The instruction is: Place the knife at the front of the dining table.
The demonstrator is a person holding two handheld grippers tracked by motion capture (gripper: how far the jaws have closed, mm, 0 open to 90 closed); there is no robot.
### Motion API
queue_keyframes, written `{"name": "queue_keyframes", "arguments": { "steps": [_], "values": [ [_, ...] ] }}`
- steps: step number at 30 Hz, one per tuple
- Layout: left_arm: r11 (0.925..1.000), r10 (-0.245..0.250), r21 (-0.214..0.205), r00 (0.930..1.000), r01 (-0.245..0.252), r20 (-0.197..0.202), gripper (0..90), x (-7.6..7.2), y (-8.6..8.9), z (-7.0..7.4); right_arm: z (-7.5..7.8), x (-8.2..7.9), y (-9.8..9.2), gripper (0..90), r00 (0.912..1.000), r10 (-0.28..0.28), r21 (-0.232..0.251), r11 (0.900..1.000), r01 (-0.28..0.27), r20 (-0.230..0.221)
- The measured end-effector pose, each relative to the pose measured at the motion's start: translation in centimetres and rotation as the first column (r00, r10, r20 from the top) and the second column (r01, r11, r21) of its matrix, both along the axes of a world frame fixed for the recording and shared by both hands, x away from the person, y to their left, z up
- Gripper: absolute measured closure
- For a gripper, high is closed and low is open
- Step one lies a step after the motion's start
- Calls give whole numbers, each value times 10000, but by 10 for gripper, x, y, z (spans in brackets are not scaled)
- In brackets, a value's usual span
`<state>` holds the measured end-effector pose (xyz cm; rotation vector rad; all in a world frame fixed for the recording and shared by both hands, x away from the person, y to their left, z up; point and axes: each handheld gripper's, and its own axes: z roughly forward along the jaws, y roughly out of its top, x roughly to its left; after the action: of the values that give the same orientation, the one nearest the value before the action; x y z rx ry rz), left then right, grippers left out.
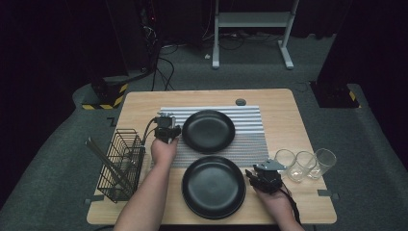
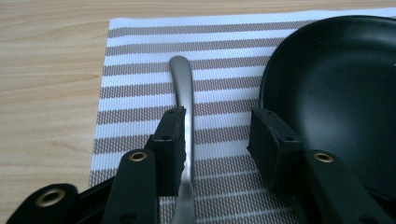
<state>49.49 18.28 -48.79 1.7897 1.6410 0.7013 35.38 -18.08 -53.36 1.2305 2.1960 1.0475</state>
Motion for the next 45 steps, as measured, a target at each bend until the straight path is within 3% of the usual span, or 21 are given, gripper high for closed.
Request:
{"name": "queue_keyframes", "arguments": {
  "steps": [12, 21, 36, 45],
  "values": [
    [9995, -163, 265, 9999, 163, 17, 543, -22, 2, -6, 0, 0, 0, 583, 10000, 26, 48, 10000, -26, -19],
    [9990, -388, 203, 9992, 387, 65, 527, -39, 3, -12, 0, 0, 0, 582, 10000, 62, 19, 10000, -62, -30],
    [9995, -301, 135, 9995, 300, 88, 511, -61, 9, -21, 0, 0, 0, 573, 10000, 45, 57, 10000, -44, -54],
    [9993, -314, 211, 9991, 308, 283, 499, -83, 12, -30, 0, 0, 0, 572, 10000, 32, 82, 10000, -32, -65]
  ]
}}
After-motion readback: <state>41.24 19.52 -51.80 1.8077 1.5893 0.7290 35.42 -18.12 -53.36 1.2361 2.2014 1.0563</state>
